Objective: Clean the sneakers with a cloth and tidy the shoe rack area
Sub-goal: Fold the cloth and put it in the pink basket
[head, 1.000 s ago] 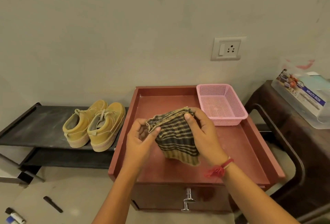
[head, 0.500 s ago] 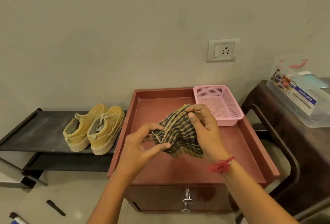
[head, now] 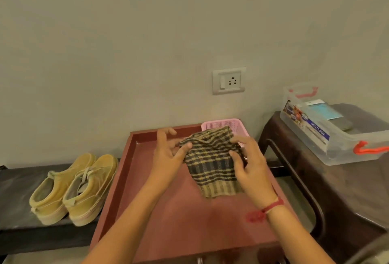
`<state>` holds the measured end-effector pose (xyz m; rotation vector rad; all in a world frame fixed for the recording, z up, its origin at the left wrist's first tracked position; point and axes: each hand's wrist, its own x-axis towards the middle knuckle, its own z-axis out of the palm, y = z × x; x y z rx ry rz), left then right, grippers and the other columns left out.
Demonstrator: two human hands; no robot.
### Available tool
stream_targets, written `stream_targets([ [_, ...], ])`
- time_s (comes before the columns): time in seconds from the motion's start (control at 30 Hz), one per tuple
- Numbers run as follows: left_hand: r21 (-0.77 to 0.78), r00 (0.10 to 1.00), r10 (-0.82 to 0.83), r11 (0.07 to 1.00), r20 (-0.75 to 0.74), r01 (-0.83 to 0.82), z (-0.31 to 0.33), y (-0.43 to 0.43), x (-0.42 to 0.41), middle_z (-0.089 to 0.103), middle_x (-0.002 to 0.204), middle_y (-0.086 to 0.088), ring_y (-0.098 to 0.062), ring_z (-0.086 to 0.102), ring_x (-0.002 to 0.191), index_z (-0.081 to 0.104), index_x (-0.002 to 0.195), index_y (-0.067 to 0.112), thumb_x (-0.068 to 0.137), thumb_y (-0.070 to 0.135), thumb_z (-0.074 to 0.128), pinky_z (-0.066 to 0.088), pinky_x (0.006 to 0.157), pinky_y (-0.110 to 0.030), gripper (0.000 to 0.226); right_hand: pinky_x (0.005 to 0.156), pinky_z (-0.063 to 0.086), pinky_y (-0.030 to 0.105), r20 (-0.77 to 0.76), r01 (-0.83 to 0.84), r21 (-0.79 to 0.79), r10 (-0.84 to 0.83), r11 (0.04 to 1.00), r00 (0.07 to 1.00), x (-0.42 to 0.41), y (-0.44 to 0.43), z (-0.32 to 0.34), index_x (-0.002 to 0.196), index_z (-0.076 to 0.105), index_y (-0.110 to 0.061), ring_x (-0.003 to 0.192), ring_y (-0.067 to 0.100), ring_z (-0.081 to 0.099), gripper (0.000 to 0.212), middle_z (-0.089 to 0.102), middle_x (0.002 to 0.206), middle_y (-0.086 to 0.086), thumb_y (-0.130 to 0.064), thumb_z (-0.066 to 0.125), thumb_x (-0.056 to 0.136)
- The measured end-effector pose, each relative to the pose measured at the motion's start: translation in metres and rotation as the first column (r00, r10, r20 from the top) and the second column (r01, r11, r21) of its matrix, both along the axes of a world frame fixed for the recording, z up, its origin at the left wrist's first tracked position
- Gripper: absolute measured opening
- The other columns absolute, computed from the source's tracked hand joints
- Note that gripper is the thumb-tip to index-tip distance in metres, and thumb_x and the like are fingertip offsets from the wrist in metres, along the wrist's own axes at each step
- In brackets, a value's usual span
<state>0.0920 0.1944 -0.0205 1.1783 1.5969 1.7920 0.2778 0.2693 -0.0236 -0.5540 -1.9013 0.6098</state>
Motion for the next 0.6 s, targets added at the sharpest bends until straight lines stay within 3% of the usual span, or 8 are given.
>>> stream_targets([
  [0.1,0.029,0.991,0.086,0.996,-0.098,-0.083,-0.006,0.041,0.008,0.068,0.08,-0.009,-0.033,0.064,0.072,0.05,0.081,0.035,0.085,0.018,0.065,0.053,0.068,-0.054,0.023,0.087,0.04,0.014,-0.026,0.206,0.032,-0.205,0.978,0.978,-0.005,0.034,-0.011,0.086,0.065,-0.015,0.097,0.006,0.053,0.025,0.052,0.099,-0.006,0.006,0.05,0.082],
  [0.2,0.026,0.966,0.149,0.989,-0.214,-0.146,-0.004,0.087,0.006,0.067,0.073,0.006,-0.013,0.061,0.067,0.06,0.072,0.029,0.087,0.01,0.063,0.051,0.066,-0.043,0.024,0.091,0.035,0.006,0.033,0.254,-0.058,-0.253,0.965,0.967,-0.016,0.072,-0.009,0.1,0.069,-0.008,0.101,0.0,0.045,0.027,0.05,0.11,0.005,0.006,0.051,0.086],
  [0.27,-0.036,0.963,0.074,0.996,-0.259,-0.086,-0.005,0.113,0.002,0.07,0.091,0.001,-0.012,0.065,0.073,0.065,0.085,0.029,0.087,0.014,0.063,0.056,0.072,-0.034,0.015,0.094,0.031,0.004,0.126,0.216,-0.13,-0.2,0.968,0.972,-0.02,0.097,-0.005,0.114,0.063,-0.008,0.102,-0.006,0.039,0.029,0.045,0.121,0.007,-0.001,0.051,0.089],
  [0.33,-0.198,0.933,-0.059,0.98,-0.355,-0.013,-0.011,0.132,-0.005,0.063,0.111,-0.003,-0.009,0.063,0.075,0.063,0.106,0.03,0.084,0.019,0.067,0.055,0.076,-0.026,0.025,0.094,0.031,0.01,0.306,0.165,-0.207,-0.097,0.964,0.947,-0.021,0.115,-0.006,0.131,0.049,-0.011,0.106,-0.002,0.038,0.044,0.032,0.136,0.003,-0.008,0.054,0.087],
  [0.47,-0.429,0.825,-0.249,0.903,-0.508,0.009,-0.028,0.169,-0.015,0.041,0.122,0.001,-0.011,0.052,0.1,0.051,0.129,0.017,0.068,0.027,0.082,0.047,0.095,-0.027,0.07,0.097,0.028,0.017,0.609,0.125,-0.246,0.053,0.961,0.791,-0.027,0.146,-0.016,0.141,0.03,-0.013,0.121,0.018,0.041,0.064,0.012,0.147,0.002,-0.011,0.057,0.083],
  [0.53,-0.555,0.725,-0.365,0.831,-0.585,-0.029,-0.034,0.18,-0.014,0.033,0.127,-0.004,-0.014,0.046,0.1,0.046,0.13,0.009,0.073,0.016,0.078,0.043,0.095,-0.024,0.066,0.103,0.024,0.018,0.704,0.139,-0.314,0.132,0.939,0.697,-0.035,0.161,-0.024,0.143,0.026,-0.011,0.131,0.024,0.033,0.066,0.007,0.15,0.007,-0.006,0.056,0.084],
  [0.6,-0.659,0.586,-0.479,0.741,-0.653,-0.129,-0.039,0.187,-0.009,0.028,0.133,-0.009,-0.021,0.05,0.094,0.046,0.122,0.004,0.079,0.003,0.069,0.048,0.089,-0.03,0.049,0.109,0.021,0.022,0.805,0.158,-0.297,0.157,0.942,0.572,-0.045,0.17,-0.034,0.143,0.023,-0.007,0.137,0.028,0.025,0.069,-0.001,0.152,0.014,-0.004,0.057,0.084],
])
